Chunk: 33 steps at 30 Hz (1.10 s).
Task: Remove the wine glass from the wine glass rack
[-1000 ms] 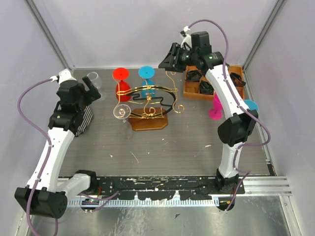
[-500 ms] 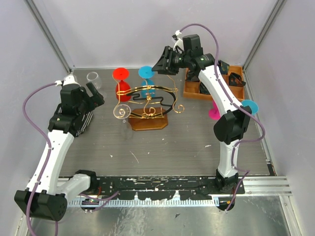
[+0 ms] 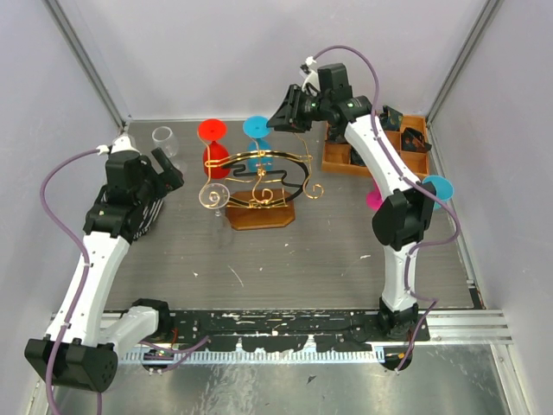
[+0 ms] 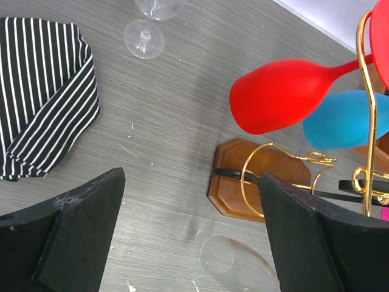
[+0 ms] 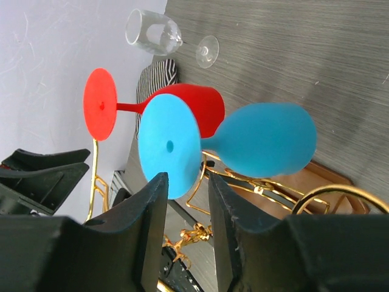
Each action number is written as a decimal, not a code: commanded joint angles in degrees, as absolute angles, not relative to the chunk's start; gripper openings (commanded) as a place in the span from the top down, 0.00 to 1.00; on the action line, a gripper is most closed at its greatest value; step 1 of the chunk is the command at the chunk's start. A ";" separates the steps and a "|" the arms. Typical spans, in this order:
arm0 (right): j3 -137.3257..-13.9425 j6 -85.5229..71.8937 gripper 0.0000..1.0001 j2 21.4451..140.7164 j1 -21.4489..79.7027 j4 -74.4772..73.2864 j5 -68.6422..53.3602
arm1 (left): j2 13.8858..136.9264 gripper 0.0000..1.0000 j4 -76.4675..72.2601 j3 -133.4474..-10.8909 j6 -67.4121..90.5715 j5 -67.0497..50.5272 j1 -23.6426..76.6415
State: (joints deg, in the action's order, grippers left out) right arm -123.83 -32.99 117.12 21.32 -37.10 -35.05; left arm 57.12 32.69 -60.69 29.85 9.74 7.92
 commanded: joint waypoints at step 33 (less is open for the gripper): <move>-121.13 -43.23 0.99 116.13 20.76 -20.34 -39.12 | 54.41 0.02 34.89 -59.33 30.62 8.25 7.91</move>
